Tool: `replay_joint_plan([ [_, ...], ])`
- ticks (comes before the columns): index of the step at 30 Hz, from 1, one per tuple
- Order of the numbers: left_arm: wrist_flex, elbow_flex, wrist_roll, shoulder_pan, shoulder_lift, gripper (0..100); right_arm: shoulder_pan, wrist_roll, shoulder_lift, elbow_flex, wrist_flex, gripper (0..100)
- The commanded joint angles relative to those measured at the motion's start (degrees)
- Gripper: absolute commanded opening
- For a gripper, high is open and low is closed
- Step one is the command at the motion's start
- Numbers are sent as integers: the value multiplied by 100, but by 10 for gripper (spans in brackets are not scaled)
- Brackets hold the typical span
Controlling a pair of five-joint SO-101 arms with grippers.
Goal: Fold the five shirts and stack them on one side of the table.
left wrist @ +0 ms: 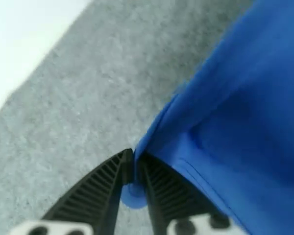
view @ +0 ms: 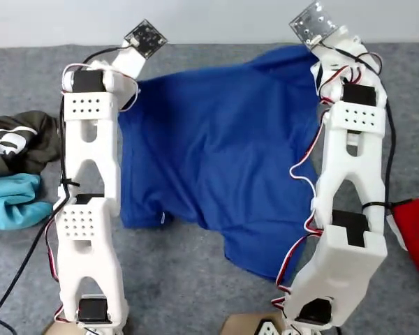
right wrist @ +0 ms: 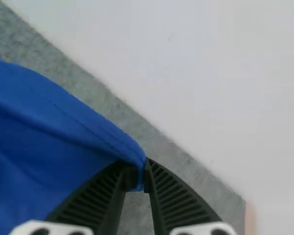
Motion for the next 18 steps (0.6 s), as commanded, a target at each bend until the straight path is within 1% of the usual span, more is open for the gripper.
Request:
replay_joint_plan([
  [1, 237, -268, -44, -114, -132, 126, 207, 62, -163, -369, 66, 9],
  [4, 484, -743, 123, -211, -97, 148, 215, 62, -163, -369, 92, 9],
  [7, 703, -1147, 132, -246, -79, 168, 224, 62, -154, -360, 145, 9],
  [11, 958, -1376, 123, -255, -114, 169, 189, 62, -154, -360, 338, 9],
  [15, 1521, -1499, 123, -264, -123, 167, 92, 62, -119, -360, 857, 17],
  [16, 1670, -1516, 123, -273, -123, 167, 75, 62, -119, -369, 1007, 43],
  [18, 1846, -1516, 123, -325, -123, 167, 66, 35, -198, -378, 1270, 125],
])
